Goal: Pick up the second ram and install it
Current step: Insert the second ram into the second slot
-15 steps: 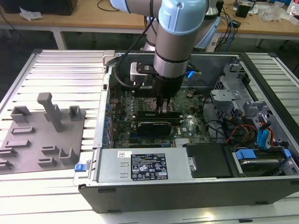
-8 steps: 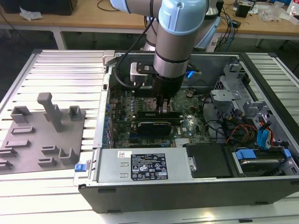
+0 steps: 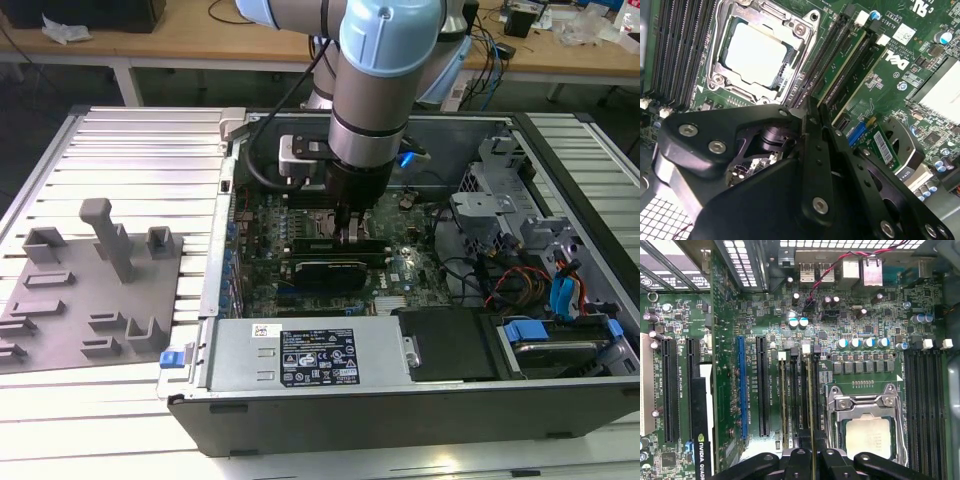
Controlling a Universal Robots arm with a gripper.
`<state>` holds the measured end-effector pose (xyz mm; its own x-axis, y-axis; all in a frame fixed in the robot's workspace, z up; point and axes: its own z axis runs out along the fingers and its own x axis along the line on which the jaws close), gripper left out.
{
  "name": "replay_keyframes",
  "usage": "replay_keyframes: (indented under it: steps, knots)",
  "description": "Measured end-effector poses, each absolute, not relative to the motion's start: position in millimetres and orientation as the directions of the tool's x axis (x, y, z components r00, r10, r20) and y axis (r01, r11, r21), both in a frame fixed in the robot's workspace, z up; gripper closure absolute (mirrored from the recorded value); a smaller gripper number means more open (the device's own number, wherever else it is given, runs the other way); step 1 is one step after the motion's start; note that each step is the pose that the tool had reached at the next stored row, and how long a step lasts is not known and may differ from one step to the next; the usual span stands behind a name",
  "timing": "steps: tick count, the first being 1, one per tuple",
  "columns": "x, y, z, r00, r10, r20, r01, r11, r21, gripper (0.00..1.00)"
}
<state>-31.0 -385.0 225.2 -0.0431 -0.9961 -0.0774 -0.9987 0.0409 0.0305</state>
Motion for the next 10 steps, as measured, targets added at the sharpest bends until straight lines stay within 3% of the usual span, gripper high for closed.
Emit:
replay_keyframes:
  steps: [10]
  knots:
    - [-31.2, -384.9, 223.0, -0.043, -0.996, -0.078, -0.999, 0.041, 0.030, 0.85]
